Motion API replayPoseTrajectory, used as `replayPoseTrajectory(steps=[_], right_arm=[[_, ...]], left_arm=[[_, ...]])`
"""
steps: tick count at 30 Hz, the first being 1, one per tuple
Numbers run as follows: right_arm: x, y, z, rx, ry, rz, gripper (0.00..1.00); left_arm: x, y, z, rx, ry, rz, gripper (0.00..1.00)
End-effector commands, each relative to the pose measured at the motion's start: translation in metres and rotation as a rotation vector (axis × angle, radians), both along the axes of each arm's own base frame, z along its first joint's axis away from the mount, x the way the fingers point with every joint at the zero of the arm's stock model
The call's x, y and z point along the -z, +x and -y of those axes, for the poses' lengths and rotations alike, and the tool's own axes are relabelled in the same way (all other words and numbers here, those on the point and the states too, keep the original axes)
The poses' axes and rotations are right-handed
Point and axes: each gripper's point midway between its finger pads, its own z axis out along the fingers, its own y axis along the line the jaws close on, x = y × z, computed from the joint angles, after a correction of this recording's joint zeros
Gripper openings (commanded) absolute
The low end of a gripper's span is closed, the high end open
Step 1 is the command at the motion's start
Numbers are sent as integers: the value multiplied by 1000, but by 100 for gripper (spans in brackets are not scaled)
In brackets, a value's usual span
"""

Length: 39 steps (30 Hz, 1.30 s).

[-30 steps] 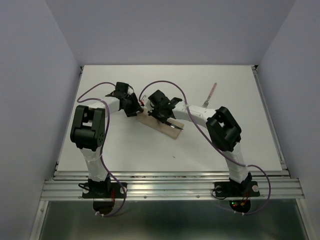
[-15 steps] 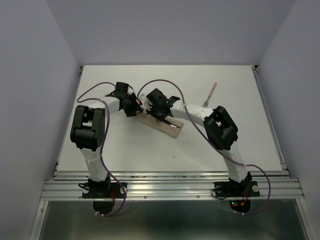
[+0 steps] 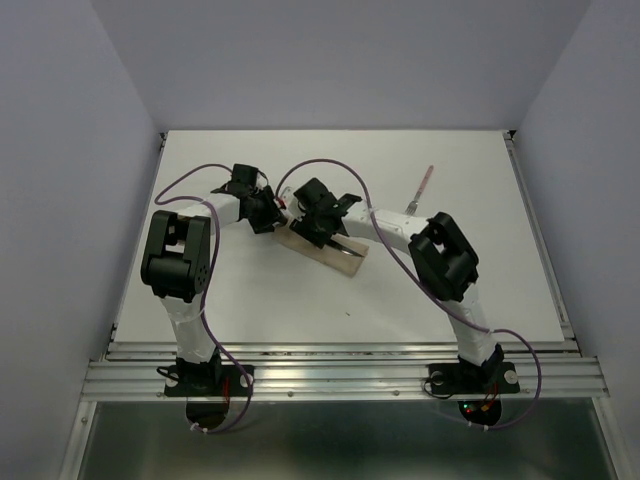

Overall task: Fold the napkin into a case and place the utensils inside
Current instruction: Pick up the fork from the corner of the board.

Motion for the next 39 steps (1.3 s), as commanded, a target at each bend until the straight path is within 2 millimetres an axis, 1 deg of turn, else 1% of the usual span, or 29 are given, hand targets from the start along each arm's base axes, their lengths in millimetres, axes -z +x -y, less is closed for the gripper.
replayPoseTrajectory(steps=[1, 5, 8, 9, 10, 11, 12, 13, 15, 16, 17, 19, 20, 22, 23, 24, 25, 26, 27, 29, 30, 32, 33, 34, 35, 36, 37, 38, 39], right_arm=[[-67, 15, 2, 57, 70, 165, 62], [-90, 15, 11, 87, 85, 211, 64], [-101, 14, 17, 110, 118, 221, 66], [-97, 14, 26, 125, 116, 214, 68], [-111, 17, 33, 143, 149, 239, 68], [-112, 18, 38, 165, 171, 236, 72], [-115, 19, 44, 184, 192, 238, 72], [-117, 24, 62, 245, 240, 229, 74], [-119, 35, 89, 361, 294, 224, 75], [-116, 50, 123, 510, 343, 210, 76], [-113, 57, 142, 594, 359, 207, 76], [-104, 69, 179, 769, 397, 189, 76], [-97, 80, 213, 930, 426, 185, 76], [-84, 84, 239, 1069, 456, 135, 76], [-71, 89, 259, 1133, 454, 116, 76], [-64, 92, 265, 1165, 461, 103, 76], [-58, 95, 271, 1194, 462, 91, 76], [-58, 102, 274, 1216, 479, 95, 76], [-42, 107, 281, 1245, 455, 79, 76], [-33, 116, 281, 1263, 436, 76, 76], [-23, 127, 287, 1293, 412, 74, 76], [-17, 137, 297, 1345, 393, 95, 75], [-20, 146, 296, 1346, 408, 105, 75], [-17, 151, 300, 1358, 412, 107, 74], [-6, 153, 299, 1362, 397, 97, 73], [-9, 160, 298, 1359, 408, 108, 72], [-6, 162, 298, 1359, 401, 107, 71], [6, 163, 299, 1358, 379, 92, 67], [9, 164, 298, 1356, 375, 88, 64]], left_arm=[[5, -14, 3, 43, 21, -25, 55], [0, -12, 4, 45, 20, -12, 55], [-2, -12, 3, 44, 22, -10, 55], [-2, -12, 3, 43, 23, -12, 55], [-3, -12, 2, 42, 24, -10, 55], [-4, -12, 2, 40, 28, -6, 55], [-5, -12, 1, 38, 30, -6, 55], [-6, -13, 0, 34, 34, -7, 55], [-12, -11, -4, 12, 51, 11, 55], [-20, -10, -10, -23, 69, 33, 54], [-25, -9, -13, -45, 78, 48, 54], [-36, -8, -20, -90, 95, 77, 56], [-48, -7, -27, -119, 118, 108, 57], [-57, -9, -35, -157, 147, 114, 62], [-67, -8, -40, -176, 162, 136, 62], [-72, -10, -40, -180, 158, 143, 63], [-76, -9, -46, -202, 184, 157, 63], [-84, -11, -48, -208, 186, 170, 63], [-89, -10, -49, -212, 188, 183, 63], [-98, -13, -52, -213, 195, 193, 63], [-101, -14, -53, -210, 200, 198, 63], [-109, -16, -54, -207, 204, 209, 63], [-110, -17, -55, -205, 208, 210, 63], [-113, -18, -55, -202, 206, 216, 63], [-115, -21, -55, -202, 205, 222, 63], [-117, -22, -56, -198, 207, 226, 63], [-118, -23, -56, -198, 209, 228, 63], [-119, -26, -57, -198, 210, 231, 63], [-120, -26, -58, -198, 210, 235, 63]])
